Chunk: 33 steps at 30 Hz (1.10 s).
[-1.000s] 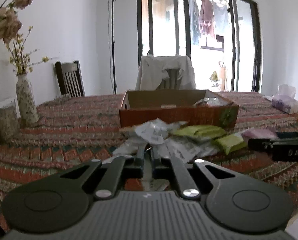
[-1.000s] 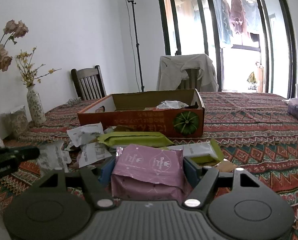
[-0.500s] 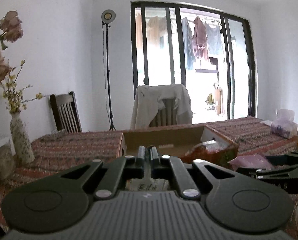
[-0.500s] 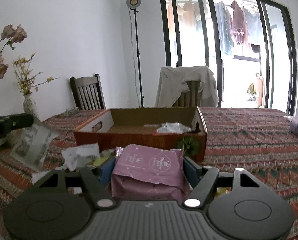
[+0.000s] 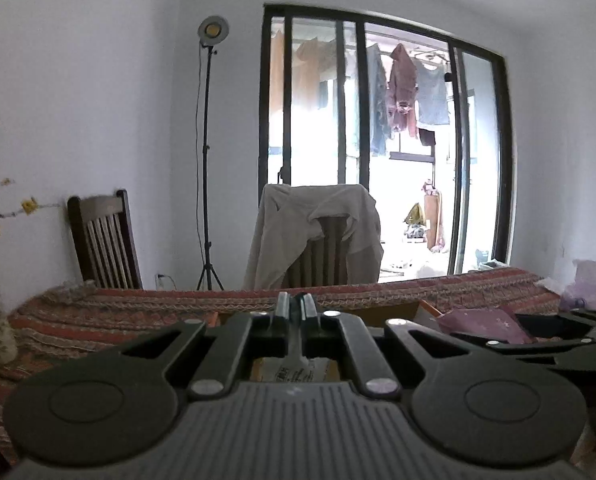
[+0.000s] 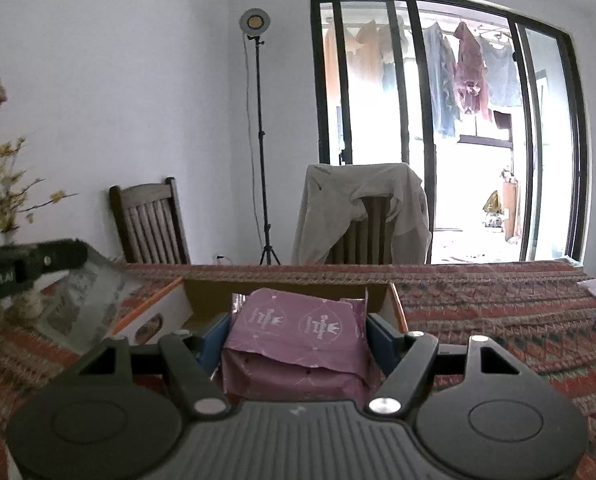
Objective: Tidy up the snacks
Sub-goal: 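Lower the pink pouch and white wrapper into the box and open both tools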
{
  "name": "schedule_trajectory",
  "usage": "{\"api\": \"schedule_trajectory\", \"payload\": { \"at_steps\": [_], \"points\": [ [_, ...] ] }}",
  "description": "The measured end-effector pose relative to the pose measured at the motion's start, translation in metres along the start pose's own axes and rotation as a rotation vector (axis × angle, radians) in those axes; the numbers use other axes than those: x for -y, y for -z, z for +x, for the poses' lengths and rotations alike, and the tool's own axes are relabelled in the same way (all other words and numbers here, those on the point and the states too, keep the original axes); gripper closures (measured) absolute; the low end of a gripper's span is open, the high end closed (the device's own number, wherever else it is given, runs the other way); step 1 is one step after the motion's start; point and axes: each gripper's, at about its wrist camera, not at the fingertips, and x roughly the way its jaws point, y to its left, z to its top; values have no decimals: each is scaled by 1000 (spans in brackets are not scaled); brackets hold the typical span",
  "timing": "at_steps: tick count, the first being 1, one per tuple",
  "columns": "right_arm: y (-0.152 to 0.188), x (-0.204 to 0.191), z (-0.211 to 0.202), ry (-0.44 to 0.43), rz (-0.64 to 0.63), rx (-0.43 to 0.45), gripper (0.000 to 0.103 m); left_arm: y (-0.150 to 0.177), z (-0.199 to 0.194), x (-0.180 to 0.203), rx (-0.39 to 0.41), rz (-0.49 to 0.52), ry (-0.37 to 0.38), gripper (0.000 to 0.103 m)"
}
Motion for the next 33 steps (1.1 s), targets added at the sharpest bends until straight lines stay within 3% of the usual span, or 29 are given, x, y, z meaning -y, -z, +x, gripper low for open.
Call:
{"api": "schedule_trajectory", "payload": {
  "at_steps": [5, 11, 15, 17, 18, 19, 21, 33],
  "points": [
    [-10, 1, 46, 40, 19, -9, 32, 2, 43, -8, -34, -50, -32, 97],
    [9, 6, 75, 33, 23, -55, 32, 22, 78, -27, -127, -96, -55, 97],
    [19, 12, 79, 20, 28, -77, 20, 35, 84, -39, -143, -113, -48, 95],
    [20, 14, 77, 21, 35, -67, 9, 38, 83, -44, -140, -132, -45, 73],
    [21, 15, 76, 21, 40, -61, 0, 39, 83, -48, -140, -153, -52, 30],
    [21, 16, 75, 16, 42, -53, 0, 40, 81, -50, -128, -175, -75, 1],
    [23, 18, 72, 17, 38, -49, 0, 43, 77, -52, -96, -189, -116, 0],
    [21, 12, 63, 37, 5, -19, 0, 45, 71, -44, -77, -163, -134, 0]
  ]
}}
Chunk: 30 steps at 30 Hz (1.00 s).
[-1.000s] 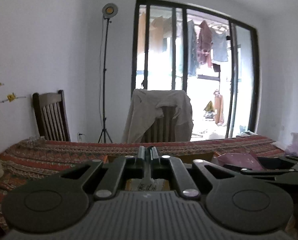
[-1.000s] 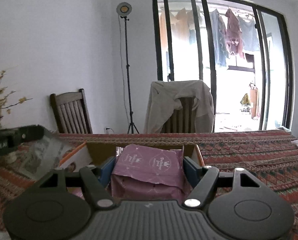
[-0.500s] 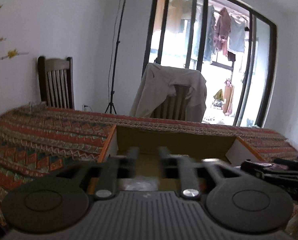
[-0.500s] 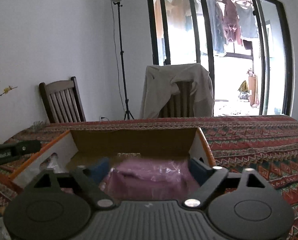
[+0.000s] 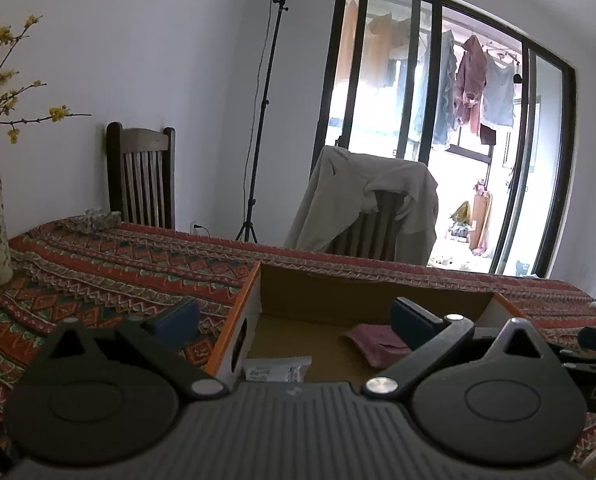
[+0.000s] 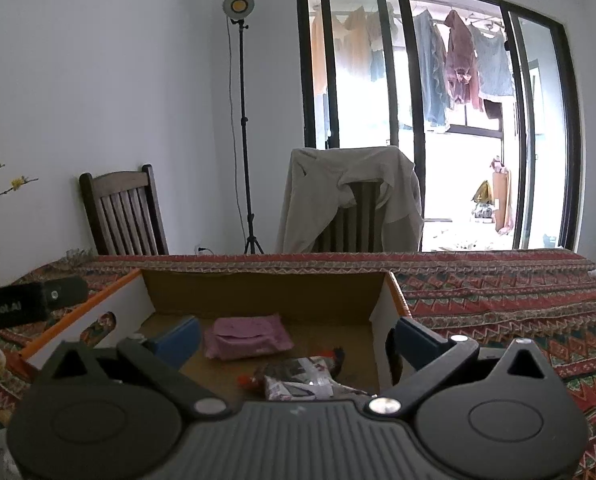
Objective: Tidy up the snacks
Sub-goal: 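Lower the pink pouch and white wrapper into the box and open both tools, then move both tools back toward the snack pile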
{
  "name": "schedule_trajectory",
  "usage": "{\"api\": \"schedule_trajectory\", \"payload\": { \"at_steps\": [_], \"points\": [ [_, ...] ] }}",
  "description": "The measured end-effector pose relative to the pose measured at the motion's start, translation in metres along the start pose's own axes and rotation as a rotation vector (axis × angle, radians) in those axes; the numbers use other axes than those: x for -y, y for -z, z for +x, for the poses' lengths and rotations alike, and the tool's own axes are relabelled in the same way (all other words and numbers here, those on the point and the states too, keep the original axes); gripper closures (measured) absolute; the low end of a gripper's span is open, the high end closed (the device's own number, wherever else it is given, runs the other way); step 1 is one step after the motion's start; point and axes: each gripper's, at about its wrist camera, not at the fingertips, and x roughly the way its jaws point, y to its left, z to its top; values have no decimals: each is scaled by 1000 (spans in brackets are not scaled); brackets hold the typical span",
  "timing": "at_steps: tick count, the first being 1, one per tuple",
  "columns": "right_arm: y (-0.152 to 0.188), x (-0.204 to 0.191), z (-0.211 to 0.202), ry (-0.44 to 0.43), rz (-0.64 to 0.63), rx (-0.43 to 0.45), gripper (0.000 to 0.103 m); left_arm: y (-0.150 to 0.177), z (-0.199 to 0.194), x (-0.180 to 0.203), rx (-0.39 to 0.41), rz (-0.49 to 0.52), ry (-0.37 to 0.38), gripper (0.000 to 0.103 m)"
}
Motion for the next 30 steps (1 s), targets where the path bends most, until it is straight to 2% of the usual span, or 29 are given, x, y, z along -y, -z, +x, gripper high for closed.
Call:
{"api": "schedule_trajectory", "payload": {
  "at_steps": [5, 9, 13, 21, 30],
  "points": [
    [-6, -3, -7, 15, -21, 13, 0, -11, -14, 4, 20, -16, 6, 0],
    [-12, -5, -19, 32, -36, 11, 0, -24, -33, 1, 31, -53, 43, 0],
    [-13, -9, -35, 35, -57, 13, 0, -26, -56, -1, 49, -26, 43, 0],
    [5, -12, -67, 28, -65, -28, 0, -5, -87, -12, -4, 8, 42, 0],
    [38, -9, -99, 39, -72, -79, 0, 37, -117, -27, -91, 29, 37, 0]
  ]
}}
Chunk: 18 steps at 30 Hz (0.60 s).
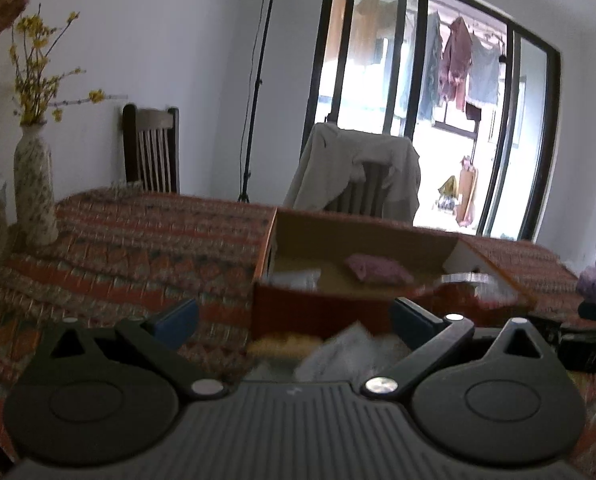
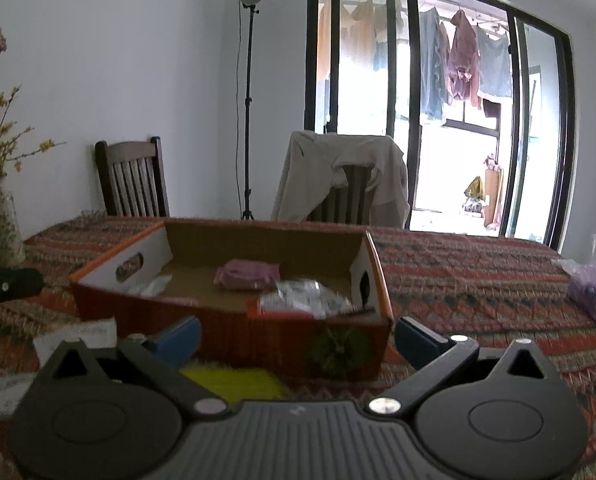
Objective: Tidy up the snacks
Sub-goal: 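Move both tools back toward the snack pile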
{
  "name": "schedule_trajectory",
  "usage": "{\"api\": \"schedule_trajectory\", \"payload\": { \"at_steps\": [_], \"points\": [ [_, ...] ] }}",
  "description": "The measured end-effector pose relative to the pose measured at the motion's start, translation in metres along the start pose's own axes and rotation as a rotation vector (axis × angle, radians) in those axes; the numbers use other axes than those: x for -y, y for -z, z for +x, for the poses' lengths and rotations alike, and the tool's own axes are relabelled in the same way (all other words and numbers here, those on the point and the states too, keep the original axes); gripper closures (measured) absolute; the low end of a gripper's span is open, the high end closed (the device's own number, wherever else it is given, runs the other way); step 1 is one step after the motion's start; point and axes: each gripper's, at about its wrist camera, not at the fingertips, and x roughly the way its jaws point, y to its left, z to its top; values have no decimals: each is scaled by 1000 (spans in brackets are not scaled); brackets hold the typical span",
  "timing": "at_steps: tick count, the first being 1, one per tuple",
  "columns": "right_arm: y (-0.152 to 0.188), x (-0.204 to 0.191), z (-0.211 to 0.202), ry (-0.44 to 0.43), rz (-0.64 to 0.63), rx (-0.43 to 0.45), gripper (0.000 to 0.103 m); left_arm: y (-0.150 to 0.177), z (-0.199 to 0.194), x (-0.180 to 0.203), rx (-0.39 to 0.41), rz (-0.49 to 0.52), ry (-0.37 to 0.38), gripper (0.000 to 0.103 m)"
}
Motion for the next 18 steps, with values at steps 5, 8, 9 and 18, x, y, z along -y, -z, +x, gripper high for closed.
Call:
{"api": "schedule_trajectory", "payload": {
  "at_steps": [5, 8, 9, 18],
  "points": [
    [21, 8, -13, -1, 18, -43, 0, 26, -6, -9, -56, 16, -25, 0],
    [32, 13, -19, 10, 23, -62, 0, 34, -9, -17, -62, -5, -34, 0],
    [35, 15, -21, 12, 25, -70, 0, 36, -10, -19, -60, -6, -41, 0],
    [44, 22, -30, 25, 43, -83, 0, 42, -6, -23, -60, -2, -35, 0]
  ]
}}
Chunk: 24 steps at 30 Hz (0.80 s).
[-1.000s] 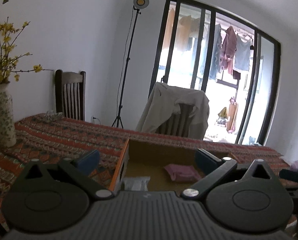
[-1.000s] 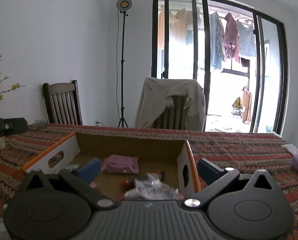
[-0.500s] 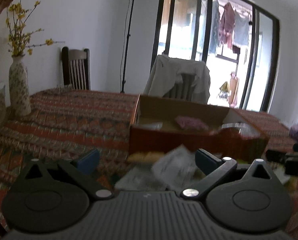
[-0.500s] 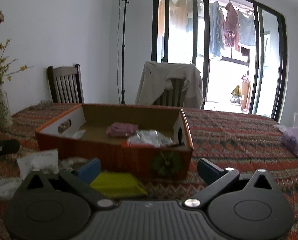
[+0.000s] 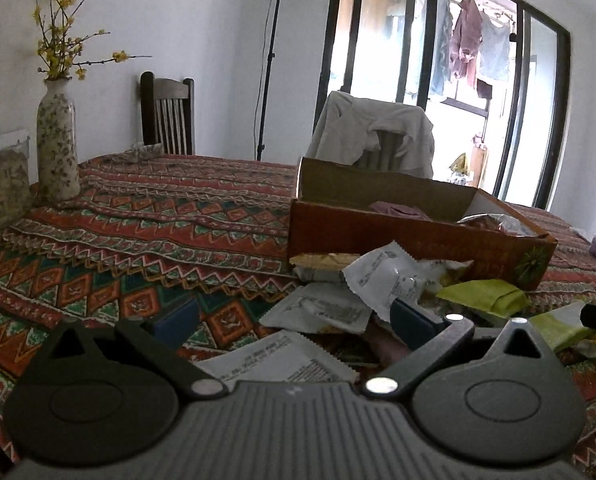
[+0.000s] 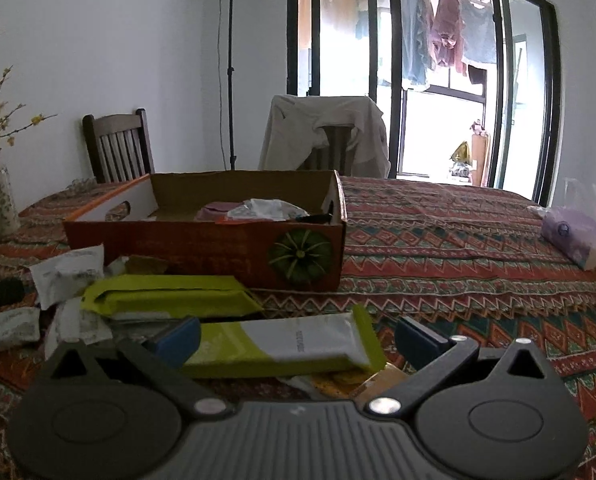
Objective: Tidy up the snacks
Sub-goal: 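Move both tools back toward the snack pile, then grasp the white-and-green bar packet with the right tool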
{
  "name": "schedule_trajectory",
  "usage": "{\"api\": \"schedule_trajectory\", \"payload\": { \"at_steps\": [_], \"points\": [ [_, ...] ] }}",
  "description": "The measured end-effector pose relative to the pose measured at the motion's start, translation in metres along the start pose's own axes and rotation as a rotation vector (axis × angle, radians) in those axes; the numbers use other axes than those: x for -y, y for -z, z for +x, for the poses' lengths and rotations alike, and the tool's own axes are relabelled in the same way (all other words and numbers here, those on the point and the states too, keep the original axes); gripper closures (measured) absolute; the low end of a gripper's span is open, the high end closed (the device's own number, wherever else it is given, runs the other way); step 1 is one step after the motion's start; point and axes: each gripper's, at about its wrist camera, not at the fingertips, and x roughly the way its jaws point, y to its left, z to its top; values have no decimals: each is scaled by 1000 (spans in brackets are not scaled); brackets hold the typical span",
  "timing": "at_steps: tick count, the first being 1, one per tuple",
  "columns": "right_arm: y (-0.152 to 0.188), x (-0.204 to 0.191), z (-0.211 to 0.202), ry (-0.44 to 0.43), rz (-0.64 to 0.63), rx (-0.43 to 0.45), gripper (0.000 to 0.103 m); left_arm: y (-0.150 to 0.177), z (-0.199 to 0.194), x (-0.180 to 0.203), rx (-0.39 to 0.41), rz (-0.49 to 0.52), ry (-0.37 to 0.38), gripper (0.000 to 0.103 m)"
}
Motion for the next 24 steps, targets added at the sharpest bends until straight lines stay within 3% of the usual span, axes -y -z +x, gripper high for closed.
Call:
{"api": "schedule_trajectory", "payload": {
  "at_steps": [12, 20, 24],
  "points": [
    [1, -11, 9, -41, -8, -33, 0, 1, 0, -9, -2, -53, 17, 0],
    [-17, -13, 32, 3, 8, -59, 0, 1, 1, -12, -9, -71, 30, 0],
    [-22, -18, 59, 108, -14, -107, 0, 1, 1, -13, -8, -77, 32, 0]
  ]
}}
